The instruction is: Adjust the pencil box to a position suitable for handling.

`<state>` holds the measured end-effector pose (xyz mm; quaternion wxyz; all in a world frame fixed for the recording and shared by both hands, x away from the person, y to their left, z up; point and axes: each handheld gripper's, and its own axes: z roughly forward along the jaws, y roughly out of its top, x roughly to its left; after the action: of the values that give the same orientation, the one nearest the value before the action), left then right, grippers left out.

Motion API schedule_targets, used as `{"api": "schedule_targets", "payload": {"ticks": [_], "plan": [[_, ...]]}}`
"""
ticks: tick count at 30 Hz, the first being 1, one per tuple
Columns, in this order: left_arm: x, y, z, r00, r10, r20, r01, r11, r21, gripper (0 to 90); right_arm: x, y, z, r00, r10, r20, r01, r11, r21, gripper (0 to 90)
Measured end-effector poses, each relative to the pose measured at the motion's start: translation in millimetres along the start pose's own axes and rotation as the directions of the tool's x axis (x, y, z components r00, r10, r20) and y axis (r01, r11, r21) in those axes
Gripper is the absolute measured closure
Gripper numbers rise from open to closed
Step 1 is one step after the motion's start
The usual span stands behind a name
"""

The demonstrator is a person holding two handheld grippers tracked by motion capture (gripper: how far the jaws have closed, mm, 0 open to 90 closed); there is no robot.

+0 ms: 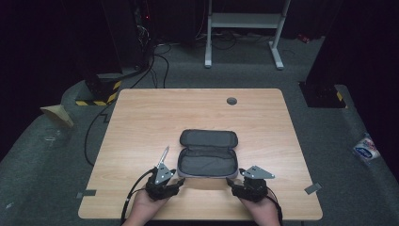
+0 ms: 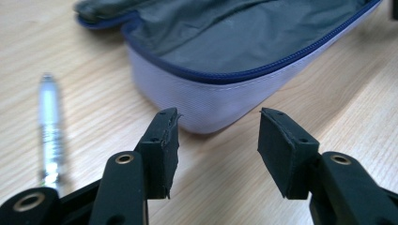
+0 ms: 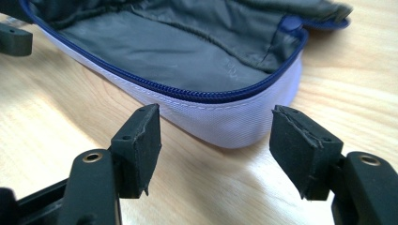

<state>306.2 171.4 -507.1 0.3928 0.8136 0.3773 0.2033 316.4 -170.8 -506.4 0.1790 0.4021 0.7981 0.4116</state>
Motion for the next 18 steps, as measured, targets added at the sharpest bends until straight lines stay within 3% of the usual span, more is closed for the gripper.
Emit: {"api": "schedule_targets", "payload": {"ticks": [4, 6, 7, 9, 10, 14, 16, 18], "plan": [[18.9, -9.1, -15.0, 0.9969, -0.027, -0.073, 0.027, 0.9996, -0.002, 46.5, -12.8, -1.5, -18.2, 0.9998, -0.001, 0.021, 0.001, 1.000, -0.029, 33.7], [28.9, -15.5, -20.4, 0.9927, -0.034, -0.116, 0.036, 0.9992, 0.015, 44.8, -30.0, -7.9, -26.2, 0.9969, -0.004, 0.079, 0.006, 1.000, -0.024, 33.6], [34.1, -18.6, -23.1, 0.9895, -0.033, -0.141, 0.037, 0.9989, 0.027, 44.8, -30.0, -7.9, -26.2, 0.9969, -0.004, 0.079, 0.006, 1.000, -0.024, 33.6], [45.0, -24.0, -27.5, 0.9825, -0.076, -0.170, 0.083, 0.9959, 0.036, 43.7, -40.7, -13.9, -28.5, 0.9943, 0.020, 0.105, -0.019, 1.000, -0.017, 33.7], [50.5, -26.3, -28.9, 0.9787, -0.106, -0.176, 0.114, 0.9929, 0.034, 42.4, -44.5, -16.8, -29.1, 0.9921, 0.033, 0.121, -0.031, 0.999, -0.021, 34.1], [67.3, -33.4, -28.9, 0.9675, -0.214, -0.135, 0.220, 0.9750, 0.032, 38.1, -55.3, -22.4, -28.2, 0.9844, 0.055, 0.167, -0.056, 0.998, 0.001, 34.6], [69.7, -32.8, -24.7, 0.9653, -0.223, -0.135, 0.231, 0.9720, 0.043, 34.3, -57.6, -23.1, -25.5, 0.9796, 0.048, 0.195, -0.055, 0.998, 0.033, 34.7], [70.7, -30.3, -19.3, 0.9671, -0.219, -0.130, 0.228, 0.9717, 0.062, 32.5, -58.9, -24.2, -22.2, 0.9774, 0.037, 0.208, -0.050, 0.997, 0.055, 34.8]]}}
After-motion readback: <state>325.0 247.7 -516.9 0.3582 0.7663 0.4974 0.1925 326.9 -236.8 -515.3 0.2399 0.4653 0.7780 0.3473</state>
